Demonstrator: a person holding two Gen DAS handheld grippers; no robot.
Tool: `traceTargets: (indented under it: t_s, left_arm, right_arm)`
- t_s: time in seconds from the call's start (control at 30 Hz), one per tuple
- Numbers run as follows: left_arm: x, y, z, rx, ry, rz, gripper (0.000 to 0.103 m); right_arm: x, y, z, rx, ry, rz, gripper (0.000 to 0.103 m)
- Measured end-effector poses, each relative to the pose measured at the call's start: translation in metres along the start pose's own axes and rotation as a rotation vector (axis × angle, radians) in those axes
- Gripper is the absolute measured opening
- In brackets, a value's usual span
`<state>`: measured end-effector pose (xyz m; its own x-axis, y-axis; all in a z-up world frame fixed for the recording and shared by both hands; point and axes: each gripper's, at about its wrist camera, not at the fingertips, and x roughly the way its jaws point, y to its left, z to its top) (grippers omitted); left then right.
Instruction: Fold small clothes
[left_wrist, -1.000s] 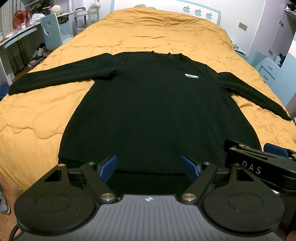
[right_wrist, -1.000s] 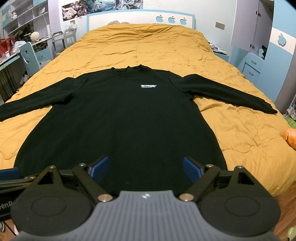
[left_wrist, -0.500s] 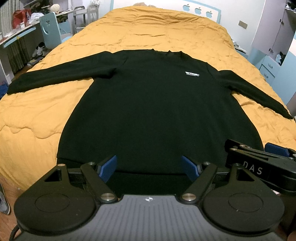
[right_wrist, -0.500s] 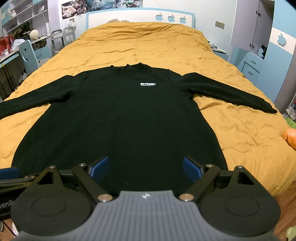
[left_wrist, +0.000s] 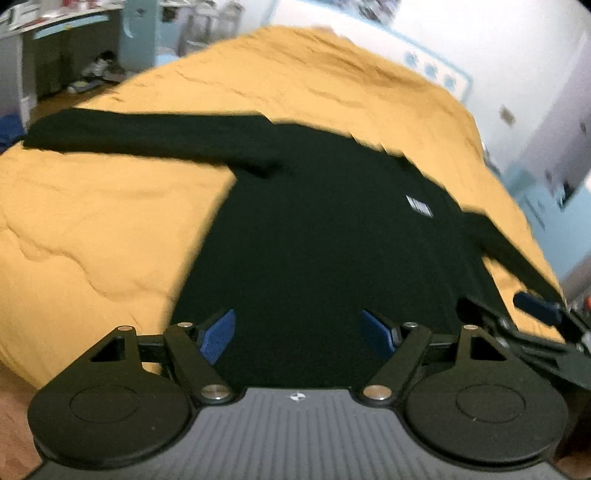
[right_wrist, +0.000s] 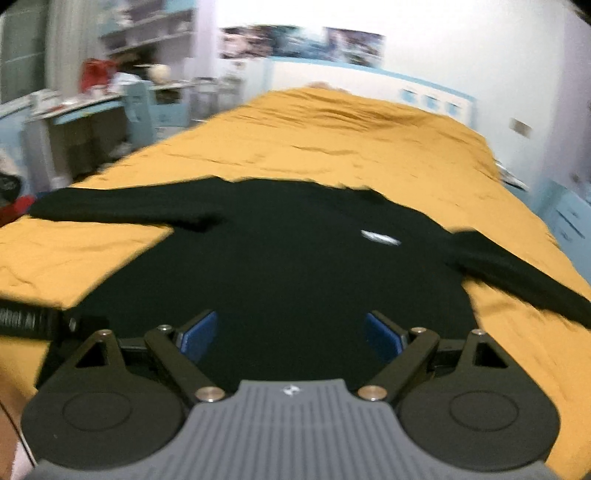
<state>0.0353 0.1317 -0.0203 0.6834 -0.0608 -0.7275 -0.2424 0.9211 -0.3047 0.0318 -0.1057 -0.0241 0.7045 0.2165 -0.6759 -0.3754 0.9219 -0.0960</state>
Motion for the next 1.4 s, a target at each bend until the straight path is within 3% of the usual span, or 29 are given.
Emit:
traceTargets:
  t_s: [0.2,0.33,0.43,0.57,0.7,0.97,1.13,1.23,1.3,1.33,1.4]
  left_arm:
    - [0.007,0.099,0.048,-0.172,-0.165,-0.008,0.090]
    - [0.021,0.186,0.079,-0.395,-0.279,-0.028,0.090]
    - [0.036,0.248,0.095,-0.556,-0.363,-0.090,0.084]
    - [0.061,0.312,0.116,-0.690,-0.444,-0.034,0.083]
    - [0.080,0.347,0.126,-0.763,-0.455,0.024,0.083]
    - [0.120,0.402,0.130,-0.949,-0.474,-0.007,0.083]
    - [0.126,0.405,0.130,-0.974,-0.512,-0.036,0.083]
    - [0.126,0.404,0.131,-0.948,-0.532,-0.059,0.062]
    - [0.126,0.406,0.131,-0.958,-0.564,-0.092,0.034]
    - [0.127,0.408,0.132,-0.963,-0.572,-0.110,0.012]
    - [0.124,0.406,0.137,-0.944,-0.574,-0.101,0.011]
  right_arm:
    - [0.047,0.044,0.033,-0.073,-0.093,0.142,0.083]
    - [0.091,0.077,0.052,-0.106,-0.066,0.212,0.083]
    - [0.119,0.098,0.057,-0.127,-0.033,0.234,0.083]
    - [0.149,0.123,0.062,-0.131,-0.011,0.277,0.083]
    - [0.180,0.148,0.075,-0.118,-0.041,0.315,0.083]
    - [0.228,0.182,0.095,-0.067,0.029,0.354,0.083]
    - [0.232,0.182,0.083,-0.052,0.078,0.339,0.083]
    - [0.234,0.175,0.081,-0.032,0.094,0.339,0.083]
    - [0.232,0.167,0.077,-0.024,0.109,0.327,0.083]
    - [0.232,0.164,0.077,-0.020,0.119,0.321,0.083]
    - [0.229,0.156,0.078,-0.005,0.131,0.318,0.083]
